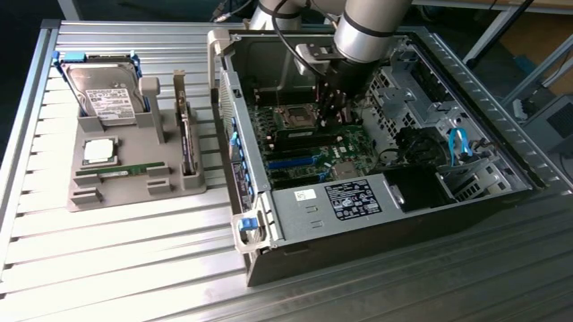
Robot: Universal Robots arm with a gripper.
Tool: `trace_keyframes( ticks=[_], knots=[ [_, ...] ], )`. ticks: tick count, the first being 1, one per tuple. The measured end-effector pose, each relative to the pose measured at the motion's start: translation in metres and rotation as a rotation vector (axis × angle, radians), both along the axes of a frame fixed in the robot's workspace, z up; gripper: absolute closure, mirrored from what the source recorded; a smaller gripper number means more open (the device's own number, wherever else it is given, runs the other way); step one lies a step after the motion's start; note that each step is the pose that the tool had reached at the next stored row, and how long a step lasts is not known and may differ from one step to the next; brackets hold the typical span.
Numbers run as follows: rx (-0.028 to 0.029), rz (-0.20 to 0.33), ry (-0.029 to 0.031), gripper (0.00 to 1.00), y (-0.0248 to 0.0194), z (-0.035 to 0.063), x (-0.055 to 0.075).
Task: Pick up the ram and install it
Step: 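Insert the ram into the slot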
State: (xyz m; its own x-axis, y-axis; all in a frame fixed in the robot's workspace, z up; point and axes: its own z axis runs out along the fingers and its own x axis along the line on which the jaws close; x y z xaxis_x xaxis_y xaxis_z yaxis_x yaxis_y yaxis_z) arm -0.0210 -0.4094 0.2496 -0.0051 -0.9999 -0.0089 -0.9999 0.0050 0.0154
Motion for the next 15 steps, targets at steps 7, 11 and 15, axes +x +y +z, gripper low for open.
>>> trace_keyframes(
  ticks=[7,11,15],
  knots=[
    [0.0000,0.000,0.0000,0.87,0.0000,-0.0039,0.0008],
    [0.0003,0.000,-0.0001,0.87,0.0001,-0.0045,0.0013],
    [-0.0001,0.000,0.0000,0.87,-0.0001,-0.0078,0.0012]
  ],
)
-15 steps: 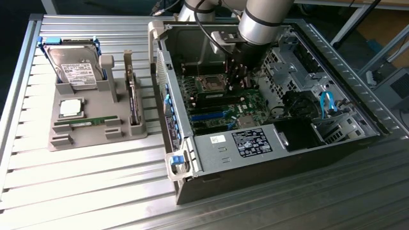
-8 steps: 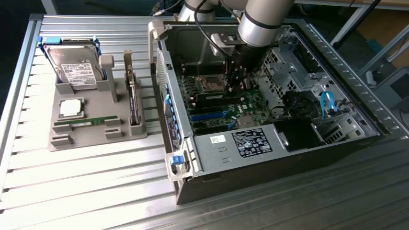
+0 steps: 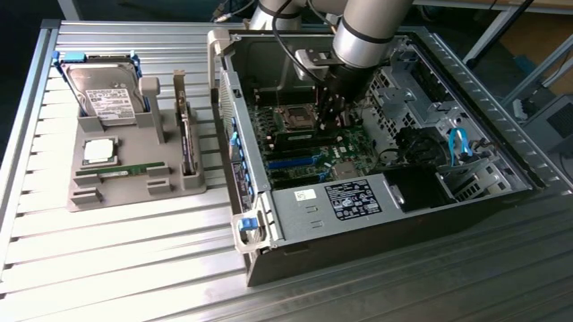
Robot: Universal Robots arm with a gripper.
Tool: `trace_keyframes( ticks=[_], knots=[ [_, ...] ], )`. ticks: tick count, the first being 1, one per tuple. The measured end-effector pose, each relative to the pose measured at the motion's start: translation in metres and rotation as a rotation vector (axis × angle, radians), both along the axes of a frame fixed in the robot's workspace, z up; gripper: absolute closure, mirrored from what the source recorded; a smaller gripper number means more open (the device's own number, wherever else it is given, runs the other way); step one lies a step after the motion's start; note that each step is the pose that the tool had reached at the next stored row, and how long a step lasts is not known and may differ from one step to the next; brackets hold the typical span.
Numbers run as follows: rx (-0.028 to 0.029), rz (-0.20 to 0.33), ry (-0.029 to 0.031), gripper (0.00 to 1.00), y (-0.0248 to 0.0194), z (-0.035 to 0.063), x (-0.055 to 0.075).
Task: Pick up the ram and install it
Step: 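Insert the ram into the slot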
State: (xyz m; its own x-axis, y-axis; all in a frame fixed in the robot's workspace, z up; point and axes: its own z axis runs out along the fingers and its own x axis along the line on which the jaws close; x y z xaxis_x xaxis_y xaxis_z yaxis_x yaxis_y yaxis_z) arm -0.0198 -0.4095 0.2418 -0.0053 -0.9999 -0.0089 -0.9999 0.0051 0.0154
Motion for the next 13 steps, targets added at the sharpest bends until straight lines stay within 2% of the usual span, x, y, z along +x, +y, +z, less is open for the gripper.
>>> trace_keyframes(
  ticks=[13],
  knots=[
    [0.0000,-0.004,0.0000,0.87,-0.0019,-0.0001,0.0010]
  ],
)
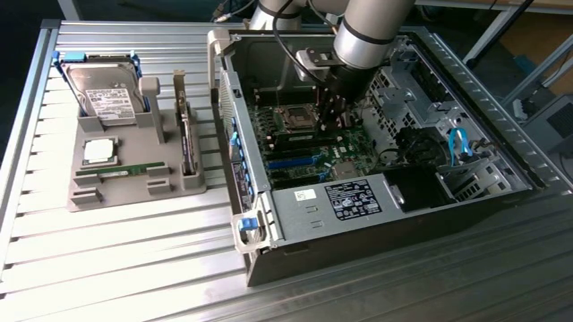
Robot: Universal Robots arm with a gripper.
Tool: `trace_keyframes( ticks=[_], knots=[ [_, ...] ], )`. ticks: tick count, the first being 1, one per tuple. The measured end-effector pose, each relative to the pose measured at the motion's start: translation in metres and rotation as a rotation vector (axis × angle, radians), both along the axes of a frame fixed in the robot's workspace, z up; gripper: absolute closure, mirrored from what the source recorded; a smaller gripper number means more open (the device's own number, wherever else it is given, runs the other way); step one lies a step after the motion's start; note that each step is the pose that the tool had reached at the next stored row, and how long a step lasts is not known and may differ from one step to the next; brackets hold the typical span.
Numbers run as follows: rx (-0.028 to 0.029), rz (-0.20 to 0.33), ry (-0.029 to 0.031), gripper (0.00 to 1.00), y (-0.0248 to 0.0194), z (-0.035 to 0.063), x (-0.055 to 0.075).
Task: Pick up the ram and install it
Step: 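Insert the ram into the slot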
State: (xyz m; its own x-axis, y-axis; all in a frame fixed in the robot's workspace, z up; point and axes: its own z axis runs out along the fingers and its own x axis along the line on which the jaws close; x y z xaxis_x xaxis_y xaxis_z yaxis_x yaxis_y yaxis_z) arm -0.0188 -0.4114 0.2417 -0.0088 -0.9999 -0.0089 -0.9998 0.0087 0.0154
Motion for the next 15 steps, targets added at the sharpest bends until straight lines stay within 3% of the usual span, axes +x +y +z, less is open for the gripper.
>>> trace_keyframes(
  ticks=[15],
  knots=[
    [0.0001,0.000,0.0000,0.87,0.0000,-0.0022,0.0006]
  ],
)
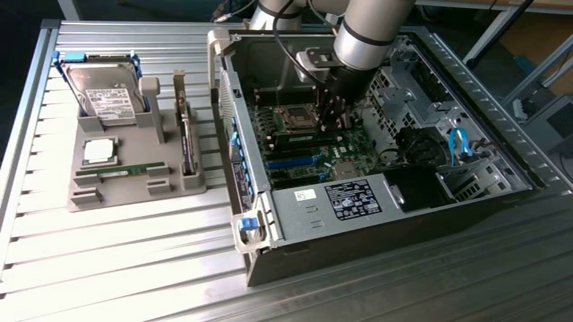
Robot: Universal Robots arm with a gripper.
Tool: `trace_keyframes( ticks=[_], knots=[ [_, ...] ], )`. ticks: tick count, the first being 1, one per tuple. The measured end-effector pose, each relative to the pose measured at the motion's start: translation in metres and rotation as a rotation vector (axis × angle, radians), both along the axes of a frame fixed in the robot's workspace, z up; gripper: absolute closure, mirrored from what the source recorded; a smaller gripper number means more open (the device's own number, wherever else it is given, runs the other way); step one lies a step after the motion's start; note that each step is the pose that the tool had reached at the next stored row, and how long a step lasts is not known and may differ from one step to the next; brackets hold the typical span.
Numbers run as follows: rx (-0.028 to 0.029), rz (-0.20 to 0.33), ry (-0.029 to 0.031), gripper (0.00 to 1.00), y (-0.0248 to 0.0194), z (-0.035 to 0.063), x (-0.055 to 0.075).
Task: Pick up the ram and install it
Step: 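Insert the ram into the slot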
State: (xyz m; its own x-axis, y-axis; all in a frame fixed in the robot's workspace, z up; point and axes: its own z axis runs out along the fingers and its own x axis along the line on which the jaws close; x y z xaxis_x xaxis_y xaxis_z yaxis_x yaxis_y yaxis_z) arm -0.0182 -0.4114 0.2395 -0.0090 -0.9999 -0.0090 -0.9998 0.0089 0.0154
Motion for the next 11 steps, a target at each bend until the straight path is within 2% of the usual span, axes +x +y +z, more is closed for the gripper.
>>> trace_keyframes(
  ticks=[11],
  knots=[
    [-0.0001,0.000,0.0000,0.87,0.0000,-0.0014,0.0000]
  ],
)
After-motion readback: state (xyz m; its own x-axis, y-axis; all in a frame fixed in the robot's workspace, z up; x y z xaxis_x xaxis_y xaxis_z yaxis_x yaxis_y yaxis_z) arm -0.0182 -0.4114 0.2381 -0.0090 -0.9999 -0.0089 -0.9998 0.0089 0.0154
